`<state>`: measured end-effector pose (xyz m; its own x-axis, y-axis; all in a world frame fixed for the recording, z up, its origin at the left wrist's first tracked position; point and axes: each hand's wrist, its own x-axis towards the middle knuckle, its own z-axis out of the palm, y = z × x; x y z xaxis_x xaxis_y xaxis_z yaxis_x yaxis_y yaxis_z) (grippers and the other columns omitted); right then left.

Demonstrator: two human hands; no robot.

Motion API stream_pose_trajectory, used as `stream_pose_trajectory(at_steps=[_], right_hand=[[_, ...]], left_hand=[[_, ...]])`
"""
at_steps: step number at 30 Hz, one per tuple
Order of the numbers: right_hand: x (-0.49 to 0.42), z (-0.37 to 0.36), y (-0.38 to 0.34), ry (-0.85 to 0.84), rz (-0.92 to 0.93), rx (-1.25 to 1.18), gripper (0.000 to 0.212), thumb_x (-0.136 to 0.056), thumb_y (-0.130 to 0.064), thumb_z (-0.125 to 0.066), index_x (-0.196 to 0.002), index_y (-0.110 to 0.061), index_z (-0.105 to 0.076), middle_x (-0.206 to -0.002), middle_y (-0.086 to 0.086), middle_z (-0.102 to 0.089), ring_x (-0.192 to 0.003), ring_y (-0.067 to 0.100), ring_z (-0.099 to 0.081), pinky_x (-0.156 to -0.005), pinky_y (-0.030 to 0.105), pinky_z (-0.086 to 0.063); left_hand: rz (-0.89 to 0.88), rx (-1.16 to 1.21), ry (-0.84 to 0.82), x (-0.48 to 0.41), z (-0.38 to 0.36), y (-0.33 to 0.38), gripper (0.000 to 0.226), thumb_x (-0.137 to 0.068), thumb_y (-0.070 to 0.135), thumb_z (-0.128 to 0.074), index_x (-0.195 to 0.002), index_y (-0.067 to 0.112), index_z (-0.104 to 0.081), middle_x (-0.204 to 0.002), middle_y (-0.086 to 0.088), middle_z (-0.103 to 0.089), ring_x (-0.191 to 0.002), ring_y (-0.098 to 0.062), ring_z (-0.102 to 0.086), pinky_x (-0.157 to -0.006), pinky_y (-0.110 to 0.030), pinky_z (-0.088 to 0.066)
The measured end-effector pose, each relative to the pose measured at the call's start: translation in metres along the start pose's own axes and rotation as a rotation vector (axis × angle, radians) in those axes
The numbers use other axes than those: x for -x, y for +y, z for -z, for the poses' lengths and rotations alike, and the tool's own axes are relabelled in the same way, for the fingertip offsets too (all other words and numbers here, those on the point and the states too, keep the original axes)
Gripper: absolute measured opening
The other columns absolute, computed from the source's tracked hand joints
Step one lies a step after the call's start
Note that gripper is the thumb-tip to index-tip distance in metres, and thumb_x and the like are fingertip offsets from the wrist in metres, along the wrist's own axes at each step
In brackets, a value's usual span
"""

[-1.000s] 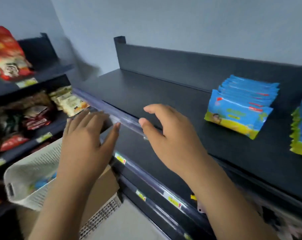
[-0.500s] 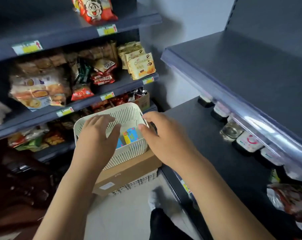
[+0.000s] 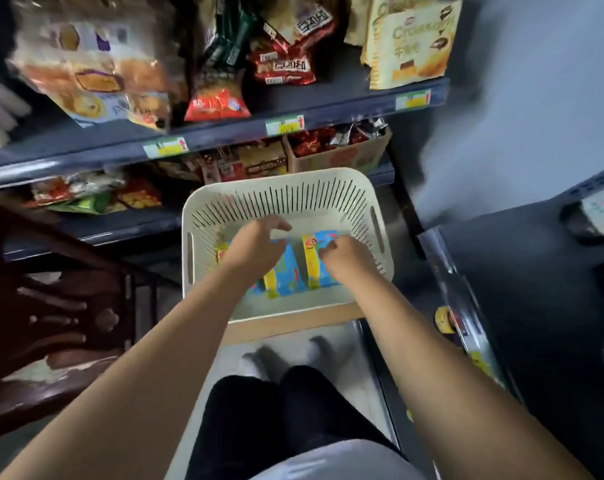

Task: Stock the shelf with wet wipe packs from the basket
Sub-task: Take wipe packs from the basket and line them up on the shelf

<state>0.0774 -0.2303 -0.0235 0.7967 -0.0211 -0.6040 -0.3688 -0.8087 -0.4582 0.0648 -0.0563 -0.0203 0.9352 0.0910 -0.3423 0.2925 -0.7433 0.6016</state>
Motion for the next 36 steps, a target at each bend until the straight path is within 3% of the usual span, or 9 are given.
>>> stream_pose_trajectory(at_steps=[5,9,11,14,17,21,25,29,36], right_hand=[[-0.073,-0.070,0.012,-0.156,-0.170,0.359,0.045,-0.095,-0.033,-0.056,-0.133,-0.011,-0.061,-0.138,0.012,-0.062,-0.127,0.030,-0.059,-0.101,0.033,-0.049],[-0.100,-0.079,0.000,-0.258,-0.258,0.533,0.051,-0.096,-0.029,-0.054,-0.144,-0.011,-0.052,-0.146,0.012,-0.054,-0.132,0.033,-0.054,-0.107,0.040,-0.047],[-0.102,-0.077,-0.001,-0.222,-0.330,0.574,0.053,-0.097,-0.025,-0.054,-0.148,-0.012,-0.048,-0.150,0.011,-0.050,-0.134,0.034,-0.051,-0.105,0.044,-0.048],[-0.107,-0.081,0.004,-0.187,-0.375,0.628,0.045,-0.099,-0.021,-0.050,-0.144,-0.015,-0.052,-0.147,0.008,-0.052,-0.133,0.031,-0.051,-0.089,0.042,-0.048],[-0.108,-0.082,0.004,-0.101,-0.429,0.539,0.041,-0.097,-0.020,-0.055,-0.137,-0.014,-0.059,-0.141,0.005,-0.057,-0.129,0.028,-0.055,-0.078,0.038,-0.046],[-0.107,-0.075,0.004,0.024,-0.391,0.365,0.040,-0.089,-0.022,-0.071,-0.128,-0.018,-0.063,-0.117,0.003,-0.064,-0.105,0.026,-0.064,-0.063,0.030,-0.040],[-0.098,-0.059,0.006,0.145,-0.296,0.249,0.039,-0.092,-0.016,-0.065,-0.131,-0.019,-0.061,-0.110,0.002,-0.063,-0.108,0.027,-0.064,-0.069,0.031,-0.040],[-0.081,-0.040,0.010,0.182,-0.152,0.127,0.020,-0.085,-0.009,-0.060,-0.100,-0.019,-0.069,-0.099,0.005,-0.067,-0.096,0.032,-0.065,-0.071,0.031,-0.047],[-0.033,0.013,0.007,0.487,0.093,-0.267,0.013,-0.085,-0.019,-0.068,-0.097,-0.016,-0.066,-0.090,0.002,-0.070,-0.083,0.028,-0.064,-0.069,0.039,-0.053]], left_hand=[[0.040,-0.162,-0.190,-0.057,-0.048,-0.050,0.050,-0.083,0.018,-0.073,-0.132,0.019,-0.063,-0.130,-0.009,-0.067,-0.122,-0.031,-0.060,-0.097,-0.036,-0.050],[0.046,-0.379,-0.296,-0.086,-0.062,-0.073,0.070,-0.078,0.032,-0.086,-0.136,0.012,-0.050,-0.128,-0.014,-0.058,-0.123,-0.036,-0.052,-0.095,-0.046,-0.050],[0.009,-0.471,-0.267,-0.094,-0.065,-0.080,0.070,-0.076,0.034,-0.087,-0.133,0.014,-0.051,-0.124,-0.012,-0.058,-0.119,-0.035,-0.054,-0.091,-0.045,-0.049],[-0.048,-0.567,-0.238,-0.100,-0.069,-0.087,0.063,-0.077,0.037,-0.086,-0.128,0.016,-0.055,-0.124,-0.009,-0.054,-0.117,-0.032,-0.053,-0.090,-0.046,-0.047],[-0.061,-0.566,-0.258,-0.104,-0.072,-0.092,0.065,-0.074,0.040,-0.088,-0.127,0.017,-0.056,-0.124,-0.008,-0.055,-0.116,-0.031,-0.054,-0.095,-0.047,-0.047],[-0.080,-0.494,-0.284,-0.113,-0.070,-0.094,0.072,-0.065,0.041,-0.091,-0.124,0.020,-0.057,-0.116,-0.004,-0.065,-0.110,-0.030,-0.060,-0.094,-0.042,-0.047],[-0.085,-0.442,-0.309,-0.111,-0.062,-0.090,0.052,-0.069,0.043,-0.089,-0.110,0.021,-0.067,-0.102,-0.002,-0.063,-0.099,-0.028,-0.061,-0.080,-0.035,-0.046],[-0.058,-0.260,-0.270,-0.097,-0.047,-0.084,0.030,-0.080,0.035,-0.084,-0.101,0.020,-0.070,-0.091,0.000,-0.062,-0.093,-0.028,-0.061,-0.071,-0.032,-0.042],[0.044,0.069,-0.035,-0.060,0.009,-0.058,0.016,-0.077,0.012,-0.085,-0.091,0.012,-0.076,-0.079,-0.009,-0.073,-0.075,-0.028,-0.067,-0.065,-0.032,-0.047]])
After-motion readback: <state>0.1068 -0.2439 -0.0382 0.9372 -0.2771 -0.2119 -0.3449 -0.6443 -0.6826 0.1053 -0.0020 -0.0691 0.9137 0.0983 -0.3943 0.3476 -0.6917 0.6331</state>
